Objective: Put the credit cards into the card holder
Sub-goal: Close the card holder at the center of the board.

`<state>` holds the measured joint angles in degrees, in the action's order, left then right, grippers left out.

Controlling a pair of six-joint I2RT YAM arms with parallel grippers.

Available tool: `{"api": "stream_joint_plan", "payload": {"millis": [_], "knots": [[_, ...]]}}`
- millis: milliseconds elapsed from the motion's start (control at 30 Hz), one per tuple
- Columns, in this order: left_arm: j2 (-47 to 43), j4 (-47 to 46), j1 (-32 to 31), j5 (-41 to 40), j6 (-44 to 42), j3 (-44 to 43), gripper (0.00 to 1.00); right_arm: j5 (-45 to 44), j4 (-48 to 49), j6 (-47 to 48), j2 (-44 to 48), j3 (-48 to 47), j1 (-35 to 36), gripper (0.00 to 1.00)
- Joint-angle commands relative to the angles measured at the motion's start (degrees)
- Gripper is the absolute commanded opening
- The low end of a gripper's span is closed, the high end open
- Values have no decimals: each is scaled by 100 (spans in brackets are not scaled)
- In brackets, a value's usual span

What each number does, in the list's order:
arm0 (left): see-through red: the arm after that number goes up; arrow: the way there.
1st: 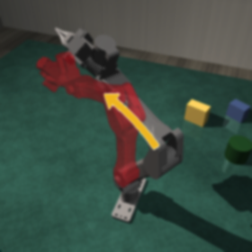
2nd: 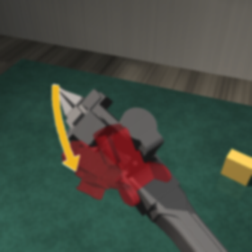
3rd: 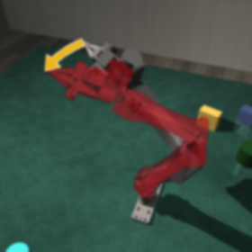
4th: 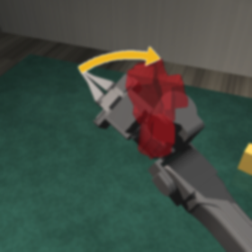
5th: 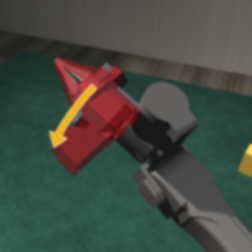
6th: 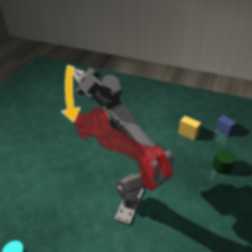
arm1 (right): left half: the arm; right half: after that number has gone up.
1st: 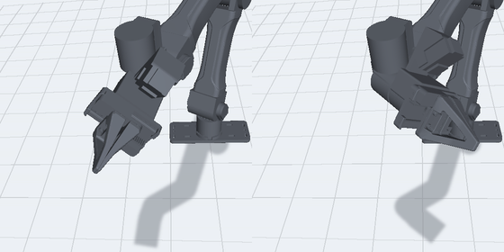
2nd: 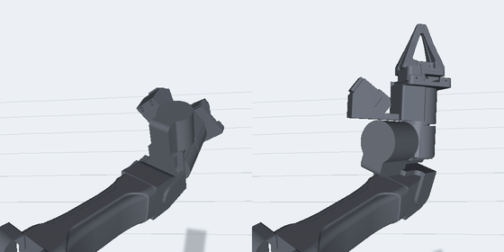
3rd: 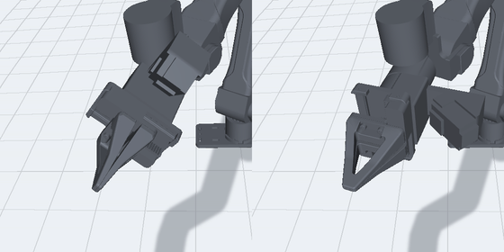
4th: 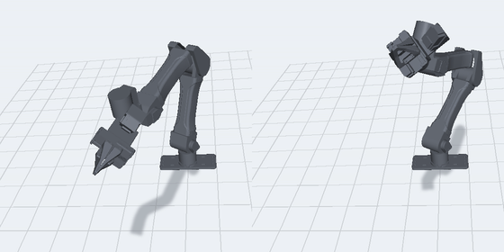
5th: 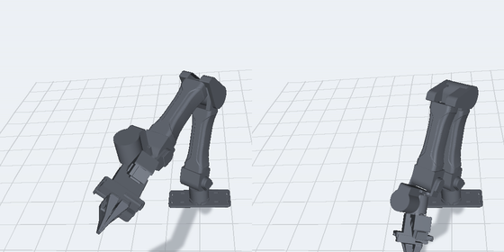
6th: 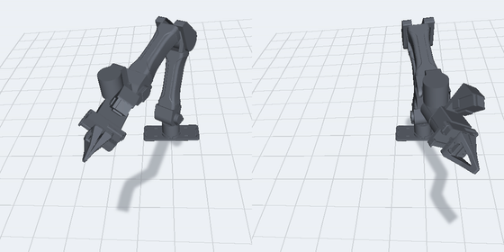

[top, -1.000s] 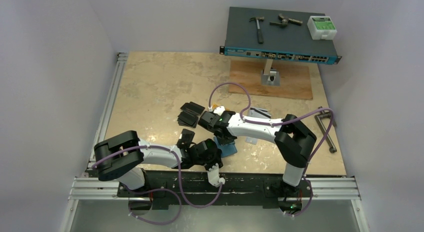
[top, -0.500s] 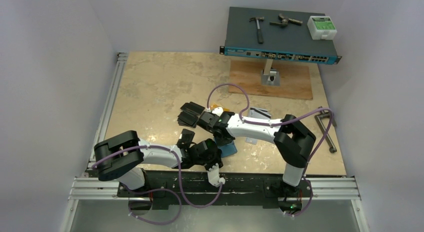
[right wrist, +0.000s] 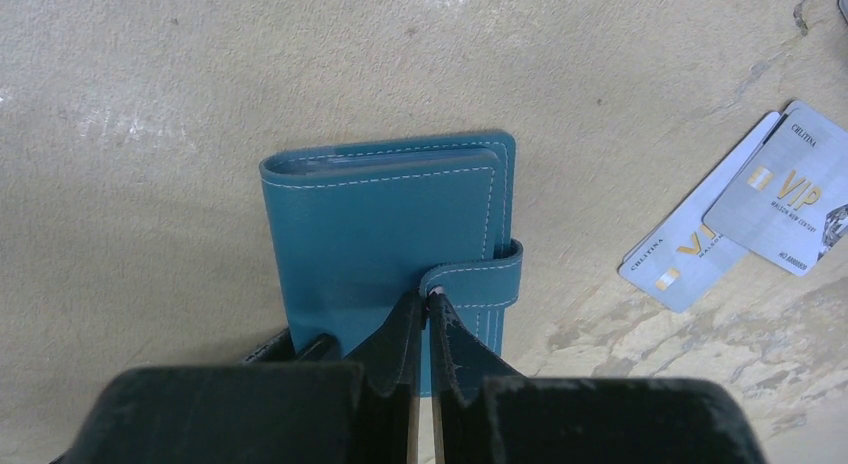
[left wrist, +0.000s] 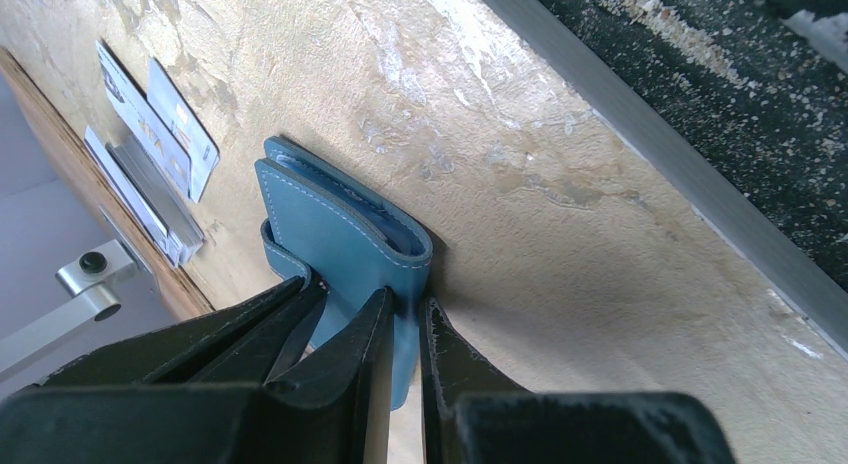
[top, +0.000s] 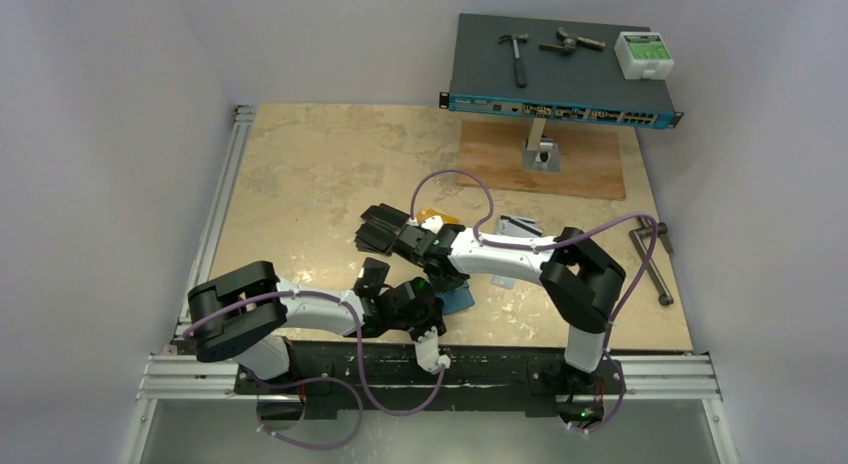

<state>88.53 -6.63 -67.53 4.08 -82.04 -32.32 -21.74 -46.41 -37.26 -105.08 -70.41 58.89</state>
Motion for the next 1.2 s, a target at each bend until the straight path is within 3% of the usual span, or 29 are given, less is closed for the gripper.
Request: {"api": "stream_joint_plan", "payload": {"millis": [0,900,1167], "knots": [[200,1156,29,58,242,193,0,447,446,-4,-372,60,82,0],[116,980,34,76,156,435,0,940,1091,31,-610,555,197,0],[136,934,30,89,133,489,0,1224,1056,196,-1244,257,401,0]]}}
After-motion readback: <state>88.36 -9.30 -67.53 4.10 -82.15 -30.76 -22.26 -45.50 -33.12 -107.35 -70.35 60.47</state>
